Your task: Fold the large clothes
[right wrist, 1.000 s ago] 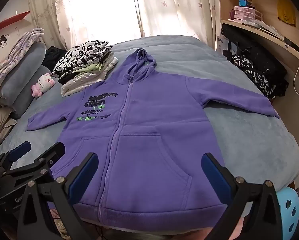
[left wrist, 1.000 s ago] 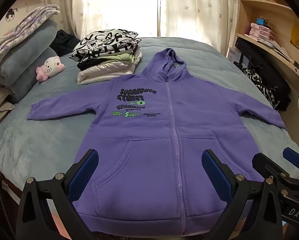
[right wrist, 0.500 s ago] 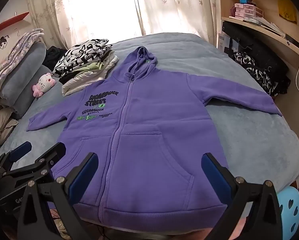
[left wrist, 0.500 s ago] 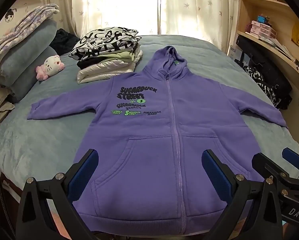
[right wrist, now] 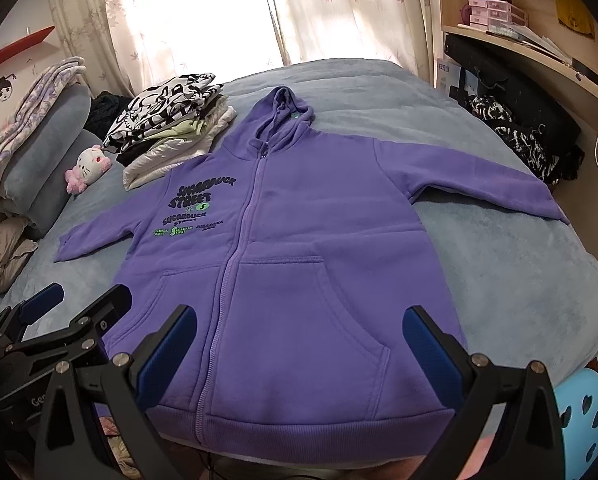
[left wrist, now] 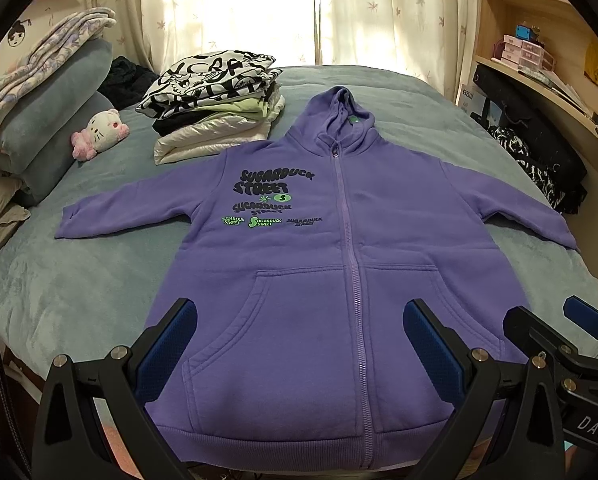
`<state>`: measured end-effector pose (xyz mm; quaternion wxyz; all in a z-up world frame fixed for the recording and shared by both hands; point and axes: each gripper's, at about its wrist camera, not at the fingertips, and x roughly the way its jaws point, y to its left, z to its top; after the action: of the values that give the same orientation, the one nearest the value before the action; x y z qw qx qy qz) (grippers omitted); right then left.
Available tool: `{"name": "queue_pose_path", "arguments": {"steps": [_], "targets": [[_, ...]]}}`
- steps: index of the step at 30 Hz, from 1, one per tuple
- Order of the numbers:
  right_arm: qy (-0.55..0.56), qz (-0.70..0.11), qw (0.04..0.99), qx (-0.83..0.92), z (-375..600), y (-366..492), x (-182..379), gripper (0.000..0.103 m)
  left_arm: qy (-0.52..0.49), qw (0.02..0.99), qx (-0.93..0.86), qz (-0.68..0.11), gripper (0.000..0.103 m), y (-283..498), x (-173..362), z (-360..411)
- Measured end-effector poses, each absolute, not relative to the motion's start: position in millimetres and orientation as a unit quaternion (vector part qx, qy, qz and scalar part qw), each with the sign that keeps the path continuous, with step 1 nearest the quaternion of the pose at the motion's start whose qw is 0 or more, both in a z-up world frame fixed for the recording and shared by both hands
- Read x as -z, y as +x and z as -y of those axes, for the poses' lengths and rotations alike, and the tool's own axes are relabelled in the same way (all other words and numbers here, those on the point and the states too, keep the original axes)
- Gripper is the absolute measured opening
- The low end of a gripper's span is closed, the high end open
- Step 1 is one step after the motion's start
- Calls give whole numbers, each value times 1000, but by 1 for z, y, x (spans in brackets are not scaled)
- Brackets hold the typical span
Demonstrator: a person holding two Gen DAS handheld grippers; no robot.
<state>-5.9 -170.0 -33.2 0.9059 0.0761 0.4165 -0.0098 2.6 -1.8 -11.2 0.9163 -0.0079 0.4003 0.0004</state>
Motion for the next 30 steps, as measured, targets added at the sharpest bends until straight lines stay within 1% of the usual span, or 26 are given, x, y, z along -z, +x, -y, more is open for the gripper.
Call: {"name": "queue_pose_path", "arguments": {"steps": [30], "targets": [[85, -426, 901, 8, 177, -1, 43, 103, 2, 911, -3, -412, 102, 3, 14, 6]]}}
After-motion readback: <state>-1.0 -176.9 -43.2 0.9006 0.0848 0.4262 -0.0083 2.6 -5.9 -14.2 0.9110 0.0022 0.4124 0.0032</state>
